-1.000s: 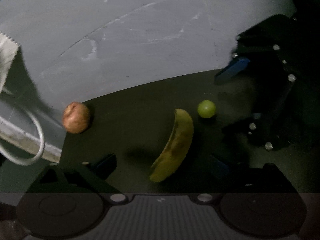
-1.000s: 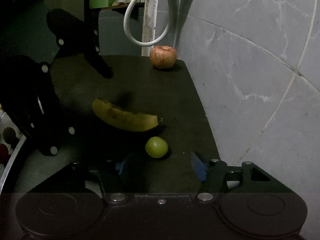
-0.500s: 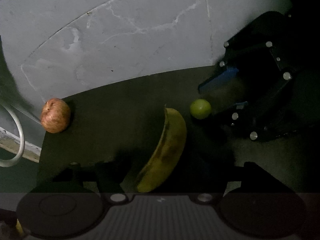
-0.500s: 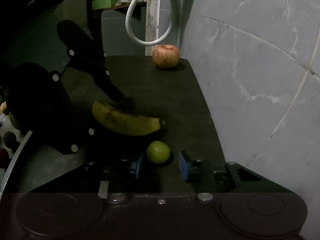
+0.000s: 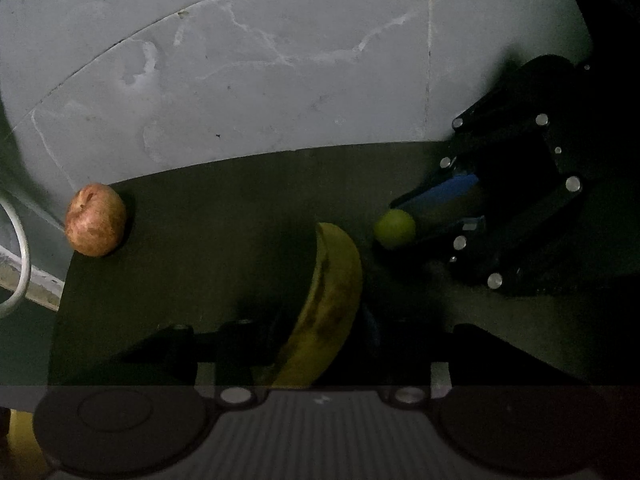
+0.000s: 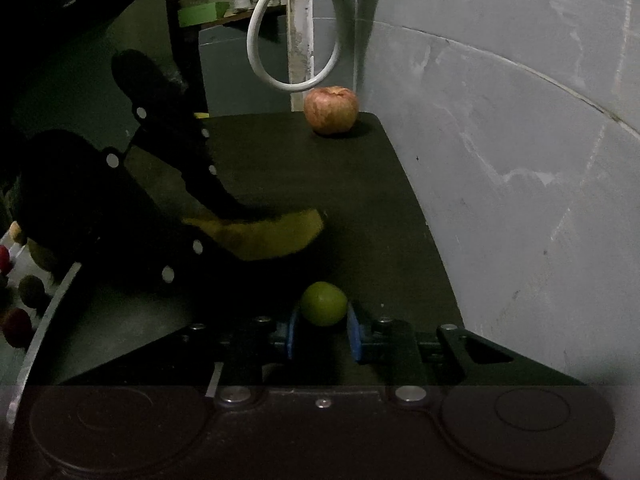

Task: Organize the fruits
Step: 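Grasp the small banana with the left tool while the right tool grasps the green grape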

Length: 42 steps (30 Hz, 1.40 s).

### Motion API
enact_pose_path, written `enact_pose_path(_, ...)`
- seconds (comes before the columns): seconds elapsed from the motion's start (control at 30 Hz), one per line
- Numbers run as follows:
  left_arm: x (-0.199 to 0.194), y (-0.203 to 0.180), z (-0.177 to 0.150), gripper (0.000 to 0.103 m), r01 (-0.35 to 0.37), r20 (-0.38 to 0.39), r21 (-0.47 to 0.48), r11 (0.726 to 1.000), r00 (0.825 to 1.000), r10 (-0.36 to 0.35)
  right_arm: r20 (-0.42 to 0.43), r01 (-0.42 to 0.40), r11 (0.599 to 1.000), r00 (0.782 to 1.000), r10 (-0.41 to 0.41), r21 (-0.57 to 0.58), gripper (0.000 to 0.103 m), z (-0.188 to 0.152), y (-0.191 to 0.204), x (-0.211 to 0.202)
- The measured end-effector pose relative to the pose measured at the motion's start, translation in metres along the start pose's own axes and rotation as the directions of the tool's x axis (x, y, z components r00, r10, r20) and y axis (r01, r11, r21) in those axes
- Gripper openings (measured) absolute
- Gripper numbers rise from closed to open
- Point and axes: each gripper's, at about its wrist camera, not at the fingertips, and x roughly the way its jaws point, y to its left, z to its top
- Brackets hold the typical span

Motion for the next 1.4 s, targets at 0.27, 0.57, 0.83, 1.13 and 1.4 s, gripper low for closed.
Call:
enact_pose_path(0.27,-0.003,0.008,-0.001,0.033,-0.015,-0.066,-0.222,0.975,0.998,0.000,-0.003,0.014,0.999,1.000,-0.014,0.035,0.026,-0.007,0.007,-0.016)
enact_pose_path(0.57,-0.021,0.004,-0.015,0.032,0.039,-0.048,-0.444,0.895,0.997,-0.067,0.020,0.029,0.999,0.999,-0.029,0.046,0.026,-0.013,0.019,-0.040)
enact_pose_path(0.83,-0.053,-0.013,-0.029,0.031,0.068,0.005,-0.549,0.833,0.997,-0.078,0.036,0.036,0.998,0.999,-0.038,0.053,0.026,-0.018,0.033,-0.062)
enact_pose_path(1.13,-0.085,-0.029,-0.044,0.031,0.058,0.046,-0.584,0.810,0.998,-0.038,0.055,0.033,0.998,0.998,-0.036,0.045,0.026,-0.018,0.052,-0.080)
enact_pose_path(1.4,-0.112,-0.042,-0.060,0.031,0.053,0.065,-0.604,0.796,0.998,-0.017,0.073,0.014,1.000,0.997,-0.016,0.026,0.026,-0.022,0.075,-0.095)
